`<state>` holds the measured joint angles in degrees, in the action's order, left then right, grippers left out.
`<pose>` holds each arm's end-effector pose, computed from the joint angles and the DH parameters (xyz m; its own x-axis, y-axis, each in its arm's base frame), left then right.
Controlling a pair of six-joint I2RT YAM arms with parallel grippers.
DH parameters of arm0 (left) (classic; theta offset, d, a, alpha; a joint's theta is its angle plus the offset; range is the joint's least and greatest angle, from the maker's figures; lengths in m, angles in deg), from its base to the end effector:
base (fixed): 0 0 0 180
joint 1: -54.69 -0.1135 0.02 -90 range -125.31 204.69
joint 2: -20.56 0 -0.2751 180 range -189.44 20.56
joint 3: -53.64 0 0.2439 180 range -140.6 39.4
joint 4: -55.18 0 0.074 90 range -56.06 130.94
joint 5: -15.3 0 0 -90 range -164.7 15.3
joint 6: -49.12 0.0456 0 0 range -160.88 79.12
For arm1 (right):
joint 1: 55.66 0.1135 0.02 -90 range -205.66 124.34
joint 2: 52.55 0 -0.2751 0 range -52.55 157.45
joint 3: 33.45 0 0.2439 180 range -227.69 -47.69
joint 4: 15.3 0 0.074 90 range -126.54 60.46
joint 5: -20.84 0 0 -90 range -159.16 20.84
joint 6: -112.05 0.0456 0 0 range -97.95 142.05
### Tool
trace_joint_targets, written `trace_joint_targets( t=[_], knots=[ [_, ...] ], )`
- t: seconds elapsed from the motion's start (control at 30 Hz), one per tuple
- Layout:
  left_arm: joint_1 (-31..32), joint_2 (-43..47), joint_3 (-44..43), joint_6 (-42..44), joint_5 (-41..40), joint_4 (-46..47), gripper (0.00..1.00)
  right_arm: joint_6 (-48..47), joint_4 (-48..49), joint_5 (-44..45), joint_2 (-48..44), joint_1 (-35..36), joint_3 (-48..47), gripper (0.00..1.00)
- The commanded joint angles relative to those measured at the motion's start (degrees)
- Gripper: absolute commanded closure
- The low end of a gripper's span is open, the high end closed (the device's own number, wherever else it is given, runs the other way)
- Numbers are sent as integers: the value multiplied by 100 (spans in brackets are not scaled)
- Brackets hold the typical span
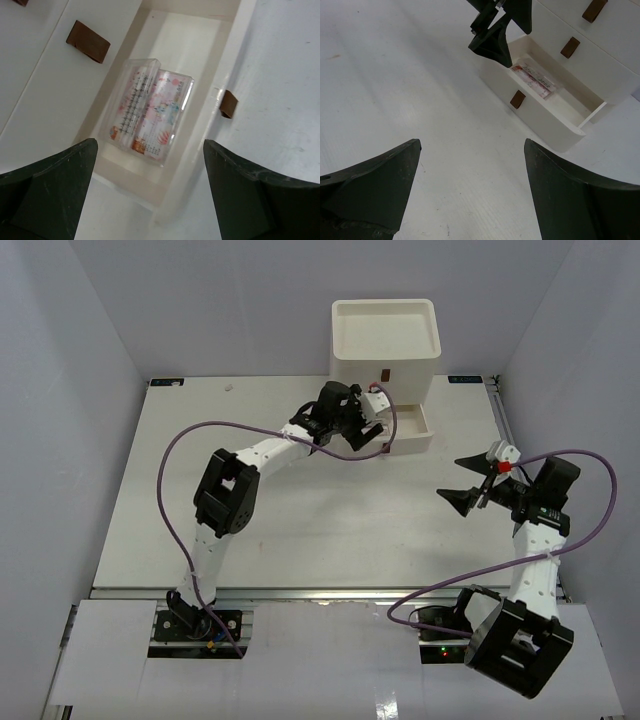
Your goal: Organize the makeup
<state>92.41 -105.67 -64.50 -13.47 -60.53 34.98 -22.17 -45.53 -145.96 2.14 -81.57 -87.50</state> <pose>0.4109 -0.3320 0.2451 0.0188 0.5498 -0.8351 0.8505 0.4303 0.3024 0.1789 -0.0376 0.2920 0.1239 -0.2372 -0.9635 -0.7890 0.5653 -0.2406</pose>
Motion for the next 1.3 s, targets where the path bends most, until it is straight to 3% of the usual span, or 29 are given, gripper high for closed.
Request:
trace_joint_targets(
  t=[0.0, 0.07, 0.17, 0.27, 0.33, 0.4, 0.57, 0.7, 0.9, 1.27],
  knots=[
    [-29, 1623, 744, -1157, 639, -14, 2, -1351, -753, -485, -127, 56, 40, 4],
    [-119, 2268, 1372, -1657, 972, -19, 2, -2067, -1360, -400, -110, 240, -26, 2],
    [-546, 3049, 2147, -2578, 1596, 79, 2, -2403, -1348, 302, -62, 1128, -96, 16],
    [-1081, 3994, 3176, -3507, 2181, 176, 2, -2458, -1171, 1708, 105, 2275, -179, 26],
    [-1268, 4670, 3885, -3707, 2178, 121, 2, -2751, -1367, 2427, 397, 2860, -325, 46],
    [-1298, 5327, 4507, -3705, 1936, 113, 2, -2938, -1608, 2818, 786, 3116, -615, 56],
    [-1328, 6658, 5796, -3642, 1231, 139, 2, -3153, -1615, 3846, 1804, 3553, -1283, 57],
    [-1343, 7256, 6076, -3464, 662, 56, 2, -3112, -1385, 4849, 2672, 3972, -1756, 60],
    [-1461, 7590, 6122, -3436, 366, 61, 2, -2736, -924, 5521, 3915, 4282, -2496, 68],
    [-1469, 7705, 6184, -3489, 328, 95, 2, -2285, 500, 6530, 5447, 4584, -3314, 66]
  ],
)
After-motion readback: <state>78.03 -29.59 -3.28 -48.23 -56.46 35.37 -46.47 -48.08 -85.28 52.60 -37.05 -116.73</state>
